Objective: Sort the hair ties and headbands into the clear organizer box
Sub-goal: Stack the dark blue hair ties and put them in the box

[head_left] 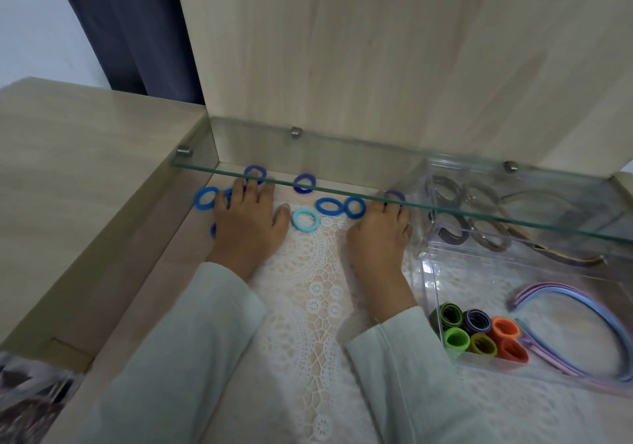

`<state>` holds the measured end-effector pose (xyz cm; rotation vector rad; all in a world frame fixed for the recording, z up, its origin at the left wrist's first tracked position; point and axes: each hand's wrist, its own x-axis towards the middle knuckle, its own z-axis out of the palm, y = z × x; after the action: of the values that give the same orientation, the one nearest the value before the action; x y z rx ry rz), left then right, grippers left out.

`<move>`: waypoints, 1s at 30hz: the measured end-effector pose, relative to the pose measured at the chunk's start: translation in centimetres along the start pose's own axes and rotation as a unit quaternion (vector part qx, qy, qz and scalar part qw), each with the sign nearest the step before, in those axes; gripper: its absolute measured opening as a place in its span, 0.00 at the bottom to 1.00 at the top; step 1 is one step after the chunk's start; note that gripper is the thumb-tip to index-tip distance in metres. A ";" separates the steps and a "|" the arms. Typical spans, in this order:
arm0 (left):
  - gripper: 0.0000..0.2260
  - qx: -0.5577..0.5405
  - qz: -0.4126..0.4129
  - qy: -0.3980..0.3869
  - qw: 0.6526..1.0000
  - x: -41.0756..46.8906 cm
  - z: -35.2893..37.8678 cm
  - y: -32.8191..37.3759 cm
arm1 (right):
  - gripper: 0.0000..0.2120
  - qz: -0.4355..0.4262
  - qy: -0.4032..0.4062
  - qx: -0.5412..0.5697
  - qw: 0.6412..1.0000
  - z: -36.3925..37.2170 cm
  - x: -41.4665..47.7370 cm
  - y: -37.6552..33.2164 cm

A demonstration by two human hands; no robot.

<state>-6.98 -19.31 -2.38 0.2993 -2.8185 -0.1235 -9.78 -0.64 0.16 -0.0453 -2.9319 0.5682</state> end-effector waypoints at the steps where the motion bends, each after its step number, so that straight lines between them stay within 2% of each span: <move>1: 0.29 -0.001 0.004 0.006 1.000 0.1 0.1 0.0 | 0.27 0.000 0.003 -0.001 1.000 0.0 0.0 0.0; 7: 0.20 -0.030 0.018 0.120 0.992 -0.3 0.0 -0.1 | 0.22 -0.008 0.042 0.016 0.999 0.0 -0.4 0.2; 12: 0.14 -0.043 0.048 0.169 0.984 -0.8 -0.2 0.1 | 0.20 -0.030 0.075 0.037 0.996 0.1 -1.1 0.5; 17: 0.11 -0.035 0.072 0.180 0.980 -1.9 -0.7 0.5 | 0.20 -0.046 0.088 0.059 0.993 0.3 -1.8 0.8; 26: 0.13 -0.041 0.096 0.159 0.982 -5.0 -1.9 1.2 | 0.21 -0.066 0.120 0.088 0.987 0.4 -3.1 1.3; 30: 0.09 -0.043 0.107 0.171 0.979 -6.1 -2.2 1.1 | 0.14 -0.070 0.129 0.087 0.985 0.4 -3.8 1.6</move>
<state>-0.83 -17.06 -1.89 -0.0060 -2.4760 -0.1321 -6.05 0.46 -1.35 0.0989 -2.6009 0.7340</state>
